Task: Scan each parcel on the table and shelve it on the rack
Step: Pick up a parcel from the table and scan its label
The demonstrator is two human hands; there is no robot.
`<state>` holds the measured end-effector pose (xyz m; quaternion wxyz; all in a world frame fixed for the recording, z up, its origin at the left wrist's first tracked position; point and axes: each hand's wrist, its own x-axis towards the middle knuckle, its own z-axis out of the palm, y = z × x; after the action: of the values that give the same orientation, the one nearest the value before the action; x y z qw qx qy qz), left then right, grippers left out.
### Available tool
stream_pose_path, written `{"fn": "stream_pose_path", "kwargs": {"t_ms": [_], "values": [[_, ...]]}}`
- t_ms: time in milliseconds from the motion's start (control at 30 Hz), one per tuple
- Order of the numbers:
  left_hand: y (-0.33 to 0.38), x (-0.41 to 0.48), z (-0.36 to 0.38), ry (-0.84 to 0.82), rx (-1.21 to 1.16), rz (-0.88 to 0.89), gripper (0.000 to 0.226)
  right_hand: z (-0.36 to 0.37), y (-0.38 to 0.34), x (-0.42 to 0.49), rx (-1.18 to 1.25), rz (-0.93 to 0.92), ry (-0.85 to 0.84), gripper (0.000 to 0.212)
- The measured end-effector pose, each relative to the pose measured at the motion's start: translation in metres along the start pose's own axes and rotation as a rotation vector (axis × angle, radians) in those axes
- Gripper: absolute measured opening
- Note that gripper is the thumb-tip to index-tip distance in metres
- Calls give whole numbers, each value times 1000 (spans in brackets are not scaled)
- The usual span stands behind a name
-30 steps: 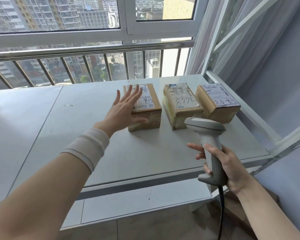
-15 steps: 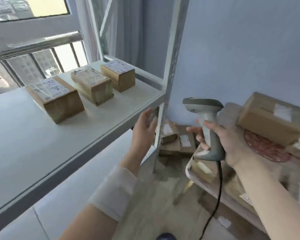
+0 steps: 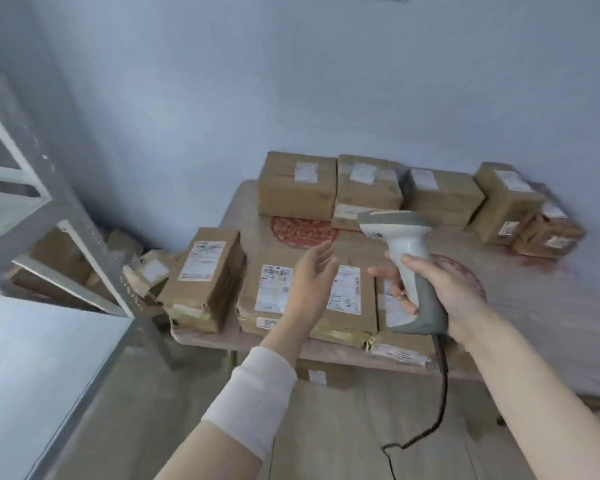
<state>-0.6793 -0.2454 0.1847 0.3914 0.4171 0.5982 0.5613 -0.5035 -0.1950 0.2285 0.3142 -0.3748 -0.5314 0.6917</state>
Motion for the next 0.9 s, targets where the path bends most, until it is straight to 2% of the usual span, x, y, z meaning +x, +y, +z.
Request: {"fn": "stream_pose_path", "kwargs": {"t_ms": [167, 267, 333, 433, 700, 900], "values": [[-1, 10, 137, -111, -13, -62, 41, -124, -4, -30, -8, 51, 103, 29], [-6, 11, 194, -170, -20, -133, 43, -179, -4, -43, -14, 59, 195, 43], [-13, 16, 222, -200, -24, -168, 44, -210, -2, -47, -12, 70, 261, 37], [-30, 27, 253, -217, 3, -240, 46, -246, 6, -47, 25, 112, 332, 18], [-95, 50, 303, -246, 4, -420, 63, -315, 52, -30, 59, 243, 509, 16], [-134, 48, 327, -101, 40, -621, 80, -336, 105, -2, 105, 420, 564, 16]]}}
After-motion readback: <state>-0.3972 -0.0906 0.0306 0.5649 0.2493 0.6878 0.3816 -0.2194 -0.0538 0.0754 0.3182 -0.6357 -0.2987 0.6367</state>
